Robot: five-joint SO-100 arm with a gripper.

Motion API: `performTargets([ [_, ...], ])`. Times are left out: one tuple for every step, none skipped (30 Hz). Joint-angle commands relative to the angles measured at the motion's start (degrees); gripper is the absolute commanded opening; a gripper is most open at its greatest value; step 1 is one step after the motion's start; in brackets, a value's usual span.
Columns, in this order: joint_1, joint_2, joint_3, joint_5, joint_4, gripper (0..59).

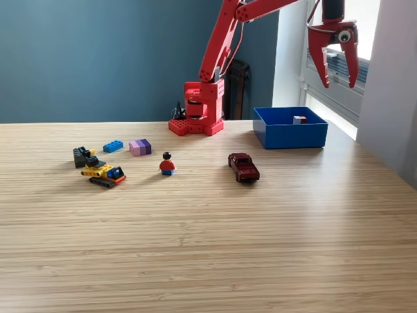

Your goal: Grasp a lego block and put it in the bin.

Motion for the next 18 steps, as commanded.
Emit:
performTargets([
  [1.05, 2.02, -0.79, 0.09, 2.46, 18.9],
  [1.93, 2.02, -1.14, 0.26, 2.46, 18.7],
  [3.08, 2.02, -1.49, 0.35, 2.46, 18.6],
  [4.48, 2.02, -1.76, 0.44, 2.46, 18.3],
  [6.24, 2.02, -2.11, 0.44, 2.37, 18.0],
  [8.17, 2.02, -2.46, 0.44, 2.37, 17.7],
  [10.46, 1.93, -2.64, 0.26, 2.37, 17.4],
  [12.74, 1.85, -2.64, -0.18, 2.37, 17.2],
  [15.47, 1.49, -2.72, -0.53, 2.37, 17.2],
  [18.37, 1.41, -2.81, -0.97, 2.37, 17.1],
  [21.45, 1.32, -2.9, -1.32, 2.37, 16.9],
  [24.52, 1.23, -3.08, -1.67, 2.37, 16.7],
  [27.86, 1.23, -3.34, -2.11, 2.37, 16.6],
  [31.29, 1.23, -3.6, -2.37, 2.37, 16.5],
  [34.63, 1.14, -3.87, -2.72, 2.37, 16.4],
  [38.14, 1.14, -4.31, -2.81, 2.37, 16.3],
  [41.57, 1.14, -4.48, -2.9, 2.37, 16.2],
  [44.91, 1.14, -4.48, -2.9, 2.37, 15.9],
])
